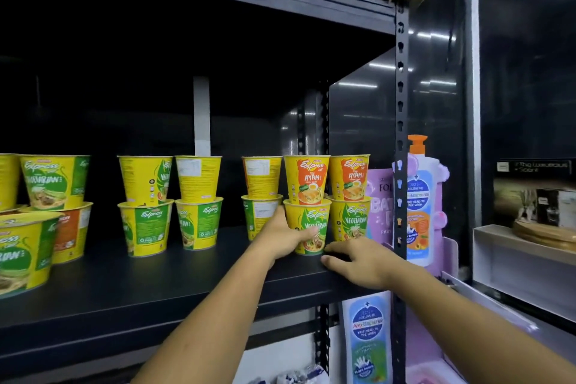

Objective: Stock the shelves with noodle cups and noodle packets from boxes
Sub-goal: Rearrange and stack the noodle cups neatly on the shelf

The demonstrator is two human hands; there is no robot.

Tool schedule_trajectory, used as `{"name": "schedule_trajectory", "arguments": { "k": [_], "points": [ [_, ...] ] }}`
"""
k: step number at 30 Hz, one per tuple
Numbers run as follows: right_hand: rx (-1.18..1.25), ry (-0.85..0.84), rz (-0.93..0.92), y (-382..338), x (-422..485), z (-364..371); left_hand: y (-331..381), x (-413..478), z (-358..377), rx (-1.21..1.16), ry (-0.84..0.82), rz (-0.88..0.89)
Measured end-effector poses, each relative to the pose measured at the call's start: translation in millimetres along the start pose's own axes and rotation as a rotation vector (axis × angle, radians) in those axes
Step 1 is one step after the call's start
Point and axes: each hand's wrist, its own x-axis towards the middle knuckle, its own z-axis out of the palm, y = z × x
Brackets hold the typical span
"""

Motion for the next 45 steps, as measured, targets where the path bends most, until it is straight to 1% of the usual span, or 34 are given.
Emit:
{"name": "schedule_trajectory", "arguments": {
  "k": [4,9,13,22,31,36,40,45],
  "points": [
    [-0.013,0.059,-0.083,18.9,3.8,8.5,-2.7,-1.9,5.1,0.032,0.031,0.013],
    [-0.134,0.315,-0.131,20.7,-2.9,32.5,-11.0,0.2,8.1,0.100,0.025,0.033],
    [-0.094,0.402,-0.128,21.4,-5.1,37.7,-13.6,-1.0,8.9,0.134,0.059,0.030],
    [-0.038,0.402,-0.154,25.2,-5.0,40.8,-3.5,-8.4,12.4,0.217,0.092,0.019],
    [-0.020,0.402,-0.149,23.9,-6.9,37.3,-8.4,-4.4,11.0,0.236,0.092,0.021],
    [-0.019,0.374,-0.139,23.5,-9.1,34.9,-4.6,-11.1,11.1,0.268,0.059,0.025],
    [-0.026,0.343,-0.127,22.4,-10.6,32.8,-4.1,-16.3,9.6,0.440,0.110,-0.006],
    [-0.038,0.297,-0.129,23.3,-11.0,28.6,-0.5,-19.4,10.0,0.782,0.159,-0.092]
  ]
}}
